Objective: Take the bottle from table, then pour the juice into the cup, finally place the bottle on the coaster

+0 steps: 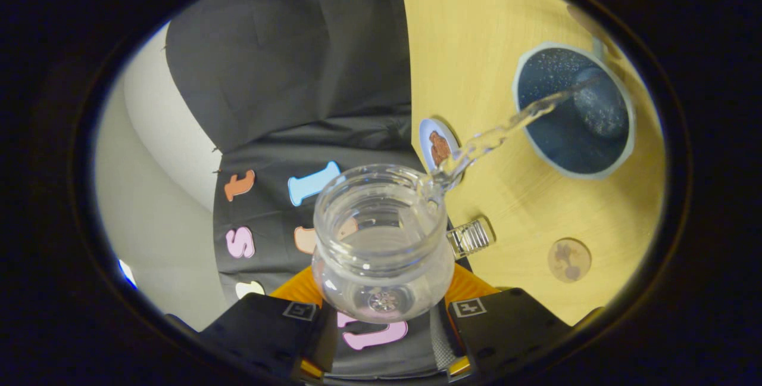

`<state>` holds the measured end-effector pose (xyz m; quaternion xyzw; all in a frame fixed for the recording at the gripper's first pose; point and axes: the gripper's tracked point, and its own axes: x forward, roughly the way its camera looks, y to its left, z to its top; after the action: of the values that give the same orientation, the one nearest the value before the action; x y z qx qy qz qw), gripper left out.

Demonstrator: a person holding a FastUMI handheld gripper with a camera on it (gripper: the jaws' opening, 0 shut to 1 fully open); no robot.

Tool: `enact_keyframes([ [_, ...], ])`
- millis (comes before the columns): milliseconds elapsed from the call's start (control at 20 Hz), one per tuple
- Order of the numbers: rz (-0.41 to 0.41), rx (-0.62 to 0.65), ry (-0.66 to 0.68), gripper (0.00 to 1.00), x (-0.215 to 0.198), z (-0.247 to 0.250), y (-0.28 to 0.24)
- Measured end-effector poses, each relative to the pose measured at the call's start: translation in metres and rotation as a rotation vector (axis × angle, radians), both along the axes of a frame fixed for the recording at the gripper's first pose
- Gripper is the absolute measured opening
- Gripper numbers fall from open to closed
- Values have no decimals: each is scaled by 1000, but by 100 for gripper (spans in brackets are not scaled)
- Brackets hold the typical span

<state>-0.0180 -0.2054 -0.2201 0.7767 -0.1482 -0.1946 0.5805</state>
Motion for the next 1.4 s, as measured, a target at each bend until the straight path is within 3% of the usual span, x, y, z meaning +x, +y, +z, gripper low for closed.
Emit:
enact_keyframes([
  [1400, -94, 78, -55, 67, 7, 15, -15],
])
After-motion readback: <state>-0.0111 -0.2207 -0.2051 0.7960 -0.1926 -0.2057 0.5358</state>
